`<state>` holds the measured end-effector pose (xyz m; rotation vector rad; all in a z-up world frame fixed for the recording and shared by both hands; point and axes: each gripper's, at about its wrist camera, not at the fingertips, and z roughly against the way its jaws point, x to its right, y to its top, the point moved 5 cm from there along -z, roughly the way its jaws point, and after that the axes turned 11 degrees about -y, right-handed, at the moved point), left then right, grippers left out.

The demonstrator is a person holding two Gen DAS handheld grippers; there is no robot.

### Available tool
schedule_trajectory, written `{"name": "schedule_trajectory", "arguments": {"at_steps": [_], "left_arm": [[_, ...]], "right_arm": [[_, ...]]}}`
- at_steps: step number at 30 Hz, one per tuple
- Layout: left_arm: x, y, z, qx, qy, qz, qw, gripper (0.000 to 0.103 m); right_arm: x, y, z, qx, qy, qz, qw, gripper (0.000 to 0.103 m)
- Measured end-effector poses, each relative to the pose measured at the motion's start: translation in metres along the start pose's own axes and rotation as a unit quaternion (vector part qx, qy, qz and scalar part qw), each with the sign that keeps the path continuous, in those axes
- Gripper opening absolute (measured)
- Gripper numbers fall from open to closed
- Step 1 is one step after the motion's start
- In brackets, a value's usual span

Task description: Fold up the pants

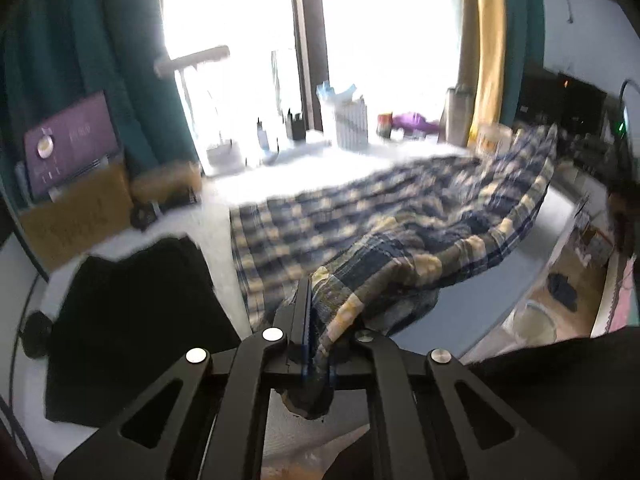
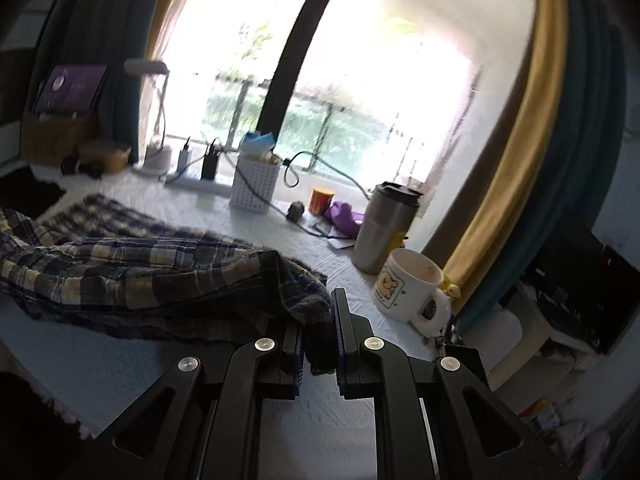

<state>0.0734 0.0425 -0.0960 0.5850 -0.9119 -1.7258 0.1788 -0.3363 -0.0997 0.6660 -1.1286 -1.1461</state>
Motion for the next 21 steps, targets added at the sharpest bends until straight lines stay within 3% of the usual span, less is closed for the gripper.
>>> {"name": "schedule_trajectory", "arguments": {"at_steps": [7,12,21], "left_arm": [[0.019,0.045,0.038,0.061,-0.012,-0.03,0.9976,0.005],[0.043,0.076,0.059,0.088,-0.036,-0.058,0.9938,0.005],[0.063,0.095,0.072,0.088,-0.04,-0.088,0.9914,0.005]], "right_arm": [[0.038,0.001,0.011,0.013,-0.004,-0.097,0.995,0.012],[0.05,0.006,0.008,0.026,-0.006,-0.116,0.993,0.012],[0.075,0.01,0.004,0.055,-0.014,-0.152,0.987,0.012]]}}
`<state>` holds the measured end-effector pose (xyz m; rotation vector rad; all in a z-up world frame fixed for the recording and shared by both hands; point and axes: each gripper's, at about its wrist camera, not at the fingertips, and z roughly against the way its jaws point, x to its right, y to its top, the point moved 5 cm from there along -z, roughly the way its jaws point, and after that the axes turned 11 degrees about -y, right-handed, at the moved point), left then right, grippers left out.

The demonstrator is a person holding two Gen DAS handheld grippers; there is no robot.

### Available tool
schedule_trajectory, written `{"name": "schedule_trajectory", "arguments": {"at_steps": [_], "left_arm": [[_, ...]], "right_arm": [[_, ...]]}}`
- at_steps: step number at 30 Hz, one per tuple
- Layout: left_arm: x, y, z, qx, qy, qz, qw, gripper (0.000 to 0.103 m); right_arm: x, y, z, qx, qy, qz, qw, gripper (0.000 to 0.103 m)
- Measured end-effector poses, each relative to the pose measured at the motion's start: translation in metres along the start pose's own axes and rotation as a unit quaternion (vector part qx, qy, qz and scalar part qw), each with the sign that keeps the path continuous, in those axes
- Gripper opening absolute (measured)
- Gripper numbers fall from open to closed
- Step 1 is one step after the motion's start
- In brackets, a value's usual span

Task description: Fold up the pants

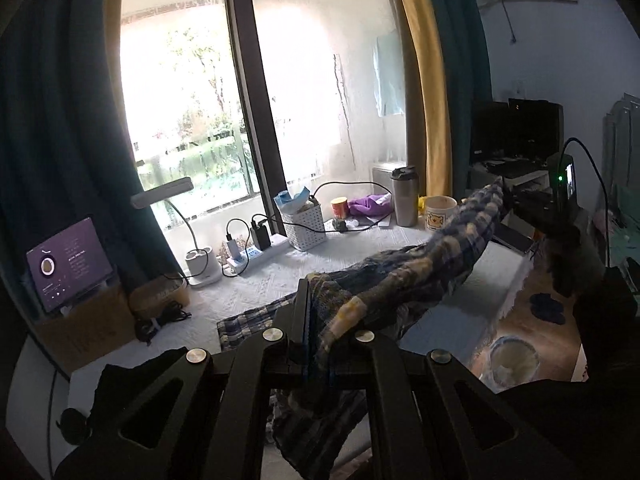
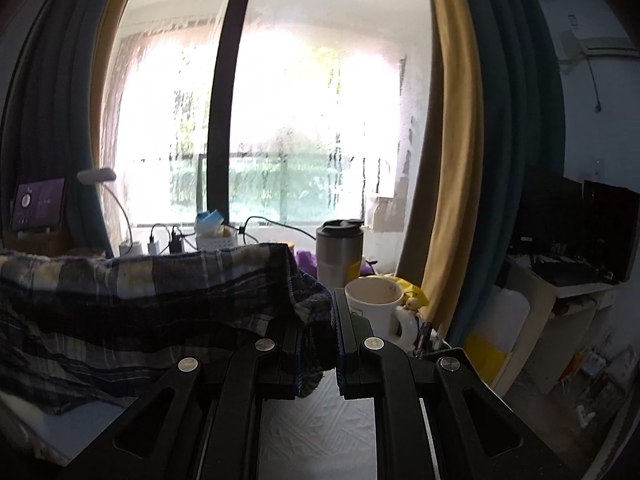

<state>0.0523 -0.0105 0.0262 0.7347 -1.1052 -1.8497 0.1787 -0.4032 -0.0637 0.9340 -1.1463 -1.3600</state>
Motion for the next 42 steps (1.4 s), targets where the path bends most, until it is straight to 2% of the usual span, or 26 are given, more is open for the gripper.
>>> {"name": "schedule_trajectory", "arguments": {"at_steps": [4,7,18,25,33,42], "left_arm": [[-0.008,-0.005,-0.011,-0.011,-0.007,0.011,0.9999,0.005],[-0.022,-0.006,-0.025,-0.011,-0.009,0.037,0.9992,0.005],[-0.056,-0.013,-0.068,-0.023,0.008,0.075,0.9969,0.005],[-0.081,-0.011,-0.089,-0.032,0.014,0.094,0.995,0.005],[-0.117,-0.015,-0.12,-0.056,0.025,0.113,0.9917,0.005],[-0.161,-0.037,-0.167,-0.095,0.027,0.145,0.9845,0.005]], "right_arm": [[-0.001,-0.006,-0.005,0.002,0.005,0.001,1.0,0.012],[-0.004,-0.01,-0.015,-0.013,0.01,0.003,1.0,0.012],[-0.016,-0.01,-0.057,-0.055,0.03,-0.033,0.998,0.012],[-0.03,-0.003,-0.087,-0.072,0.033,-0.021,0.997,0.012],[-0.052,0.004,-0.123,-0.087,0.036,-0.011,0.996,0.012],[-0.082,0.0,-0.166,-0.116,0.04,0.011,0.992,0.012]]}}
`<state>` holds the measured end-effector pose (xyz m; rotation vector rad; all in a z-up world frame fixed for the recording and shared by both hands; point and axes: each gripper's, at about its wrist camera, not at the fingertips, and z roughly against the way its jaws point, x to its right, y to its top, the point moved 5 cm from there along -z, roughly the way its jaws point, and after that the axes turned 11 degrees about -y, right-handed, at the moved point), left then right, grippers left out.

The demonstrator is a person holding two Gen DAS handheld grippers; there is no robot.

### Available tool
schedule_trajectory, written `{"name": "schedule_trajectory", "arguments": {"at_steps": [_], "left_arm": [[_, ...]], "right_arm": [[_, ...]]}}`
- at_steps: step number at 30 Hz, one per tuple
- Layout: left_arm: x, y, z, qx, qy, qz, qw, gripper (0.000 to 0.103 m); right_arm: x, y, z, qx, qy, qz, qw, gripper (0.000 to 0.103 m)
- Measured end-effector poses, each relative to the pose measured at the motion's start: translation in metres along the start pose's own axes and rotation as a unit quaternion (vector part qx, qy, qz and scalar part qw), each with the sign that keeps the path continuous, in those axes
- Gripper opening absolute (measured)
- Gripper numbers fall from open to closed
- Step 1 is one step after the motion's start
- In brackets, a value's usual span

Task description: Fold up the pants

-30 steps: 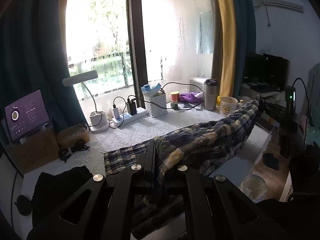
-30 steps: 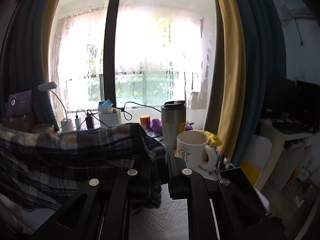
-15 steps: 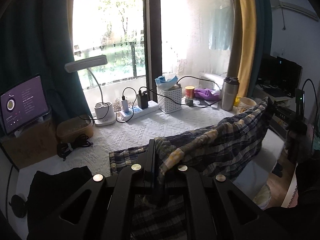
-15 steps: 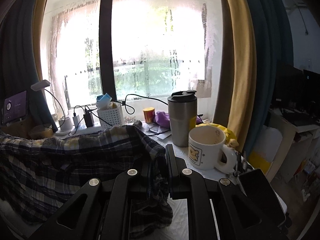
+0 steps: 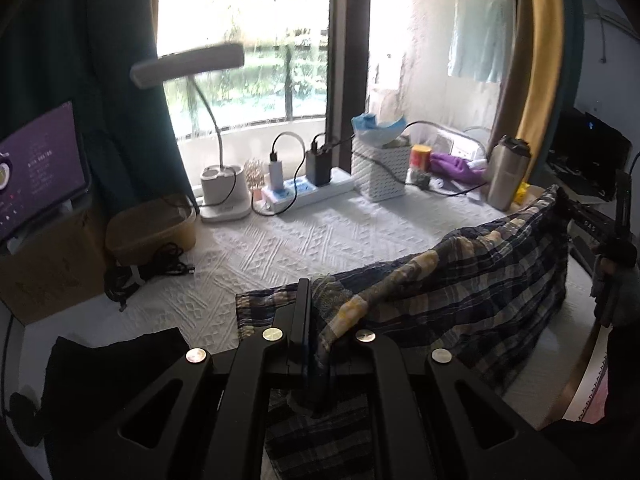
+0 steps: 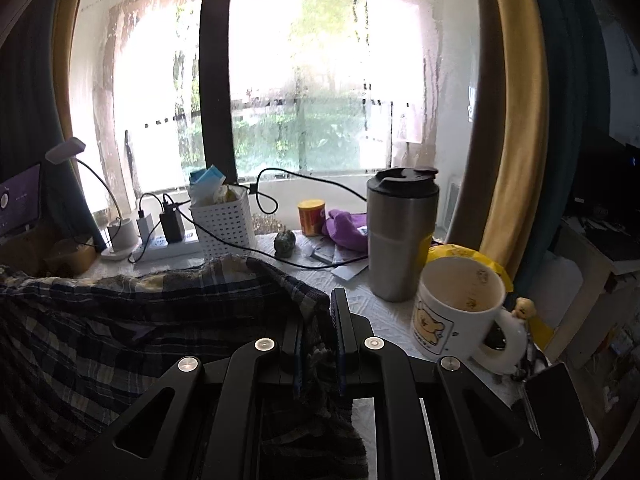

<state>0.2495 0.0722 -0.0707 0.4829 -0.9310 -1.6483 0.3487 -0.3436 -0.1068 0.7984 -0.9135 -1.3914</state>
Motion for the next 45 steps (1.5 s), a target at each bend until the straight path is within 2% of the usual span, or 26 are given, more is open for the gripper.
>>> {"name": "schedule_trajectory", "arguments": {"at_steps": [10,12,14,20,24,25,27,28,29,37,45], "left_arm": [[-0.036,-0.003,-0.069,-0.061,0.007,0.004,0.9981,0.007],[-0.044,-0.007,-0.084,-0.079,0.015,0.011,0.9967,0.015],[-0.057,-0.012,-0.095,-0.091,0.038,0.024,0.9949,0.037],[-0.095,-0.028,-0.11,-0.117,0.076,0.075,0.9874,0.038],[-0.1,-0.035,-0.104,-0.119,0.07,0.092,0.9861,0.038],[-0.099,-0.037,-0.102,-0.121,0.062,0.096,0.9861,0.038],[-0.096,-0.042,-0.099,-0.127,0.049,0.102,0.9854,0.038],[-0.093,-0.046,-0.097,-0.13,0.043,0.105,0.985,0.038],[-0.09,-0.05,-0.095,-0.133,0.038,0.107,0.9846,0.038],[-0.069,-0.08,-0.069,-0.141,0.013,0.125,0.982,0.039],[-0.054,-0.106,-0.038,-0.132,0.006,0.138,0.9816,0.039]], "right_arm": [[-0.018,-0.01,-0.053,-0.055,-0.011,0.011,0.998,0.012],[-0.02,-0.014,-0.063,-0.069,-0.014,0.013,0.997,0.012],[-0.022,-0.017,-0.073,-0.081,-0.019,0.014,0.996,0.012],[-0.03,-0.023,-0.095,-0.109,-0.024,0.026,0.993,0.012],[-0.038,-0.025,-0.105,-0.117,-0.032,0.041,0.992,0.014],[-0.039,-0.025,-0.106,-0.118,-0.032,0.041,0.992,0.022],[-0.039,-0.025,-0.105,-0.119,-0.033,0.041,0.992,0.051],[-0.039,-0.025,-0.104,-0.117,-0.032,0.038,0.992,0.083],[-0.039,-0.024,-0.102,-0.114,-0.032,0.035,0.992,0.099],[-0.033,-0.021,-0.077,-0.103,-0.037,0.026,0.994,0.099],[-0.058,-0.033,-0.033,-0.095,-0.006,0.021,0.995,0.099]]}}
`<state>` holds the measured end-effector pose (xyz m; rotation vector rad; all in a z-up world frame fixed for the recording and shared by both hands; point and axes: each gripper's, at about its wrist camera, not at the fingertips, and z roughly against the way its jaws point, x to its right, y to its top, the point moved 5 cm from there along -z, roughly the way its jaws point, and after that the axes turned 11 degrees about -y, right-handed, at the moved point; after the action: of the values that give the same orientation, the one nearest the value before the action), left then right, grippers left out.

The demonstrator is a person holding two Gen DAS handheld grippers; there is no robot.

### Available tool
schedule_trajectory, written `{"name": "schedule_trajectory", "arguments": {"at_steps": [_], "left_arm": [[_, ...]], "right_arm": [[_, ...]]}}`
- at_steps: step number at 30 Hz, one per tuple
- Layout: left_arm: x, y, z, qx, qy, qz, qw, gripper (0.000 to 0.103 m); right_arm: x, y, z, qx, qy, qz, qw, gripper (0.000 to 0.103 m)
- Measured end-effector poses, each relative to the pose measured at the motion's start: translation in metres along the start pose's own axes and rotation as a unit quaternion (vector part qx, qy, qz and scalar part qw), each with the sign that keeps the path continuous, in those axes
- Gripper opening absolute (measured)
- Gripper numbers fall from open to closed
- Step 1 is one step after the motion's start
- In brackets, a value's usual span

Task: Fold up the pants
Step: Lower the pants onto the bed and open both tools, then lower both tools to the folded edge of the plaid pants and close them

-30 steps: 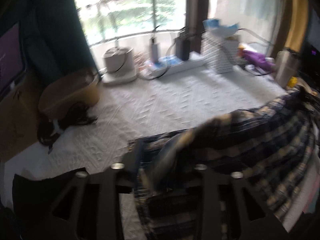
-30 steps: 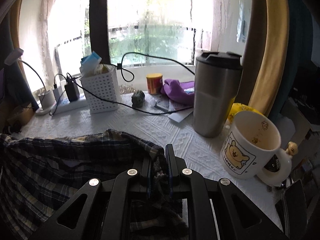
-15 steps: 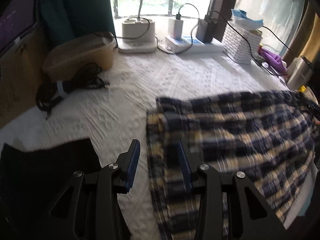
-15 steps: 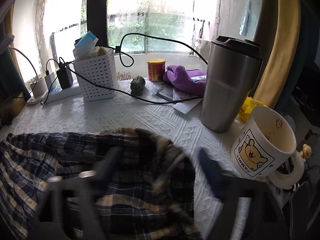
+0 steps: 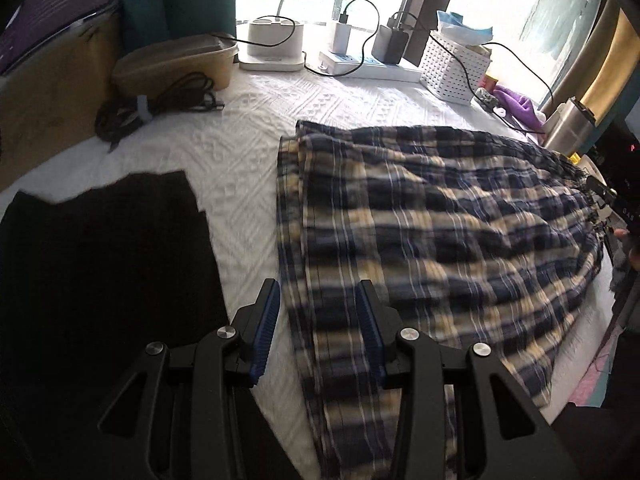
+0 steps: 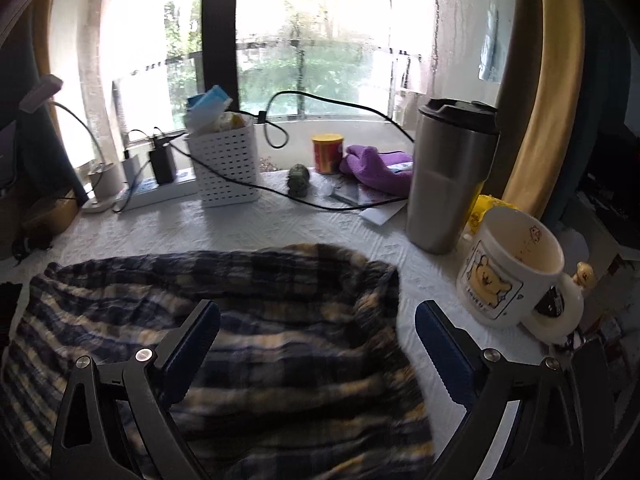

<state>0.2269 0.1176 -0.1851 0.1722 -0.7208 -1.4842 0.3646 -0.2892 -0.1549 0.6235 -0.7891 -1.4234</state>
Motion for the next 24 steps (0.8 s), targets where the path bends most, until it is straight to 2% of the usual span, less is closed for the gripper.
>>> {"name": "schedule_trajectory", "arguments": {"at_steps": [9,13,19,24], "left_arm": [[0.014,-0.036,0.016,0.006,-0.005,-0.008,0.9999,0.039],[0.018,-0.052,0.021,0.011,-0.014,-0.009,0.9998,0.039],[0.021,-0.071,0.027,0.017,-0.004,-0.016,0.9997,0.039],[0.03,-0.079,0.032,0.044,0.001,-0.04,0.9982,0.039]], "right_arm": [[-0.099,-0.061,0.047,-0.026,0.092,0.084,0.992,0.099],[-0.136,-0.085,0.074,-0.028,0.104,0.118,0.987,0.099],[-0.176,-0.117,0.103,-0.037,0.168,0.139,0.975,0.099],[-0.196,-0.129,0.114,-0.035,0.18,0.155,0.971,0.099]]}}
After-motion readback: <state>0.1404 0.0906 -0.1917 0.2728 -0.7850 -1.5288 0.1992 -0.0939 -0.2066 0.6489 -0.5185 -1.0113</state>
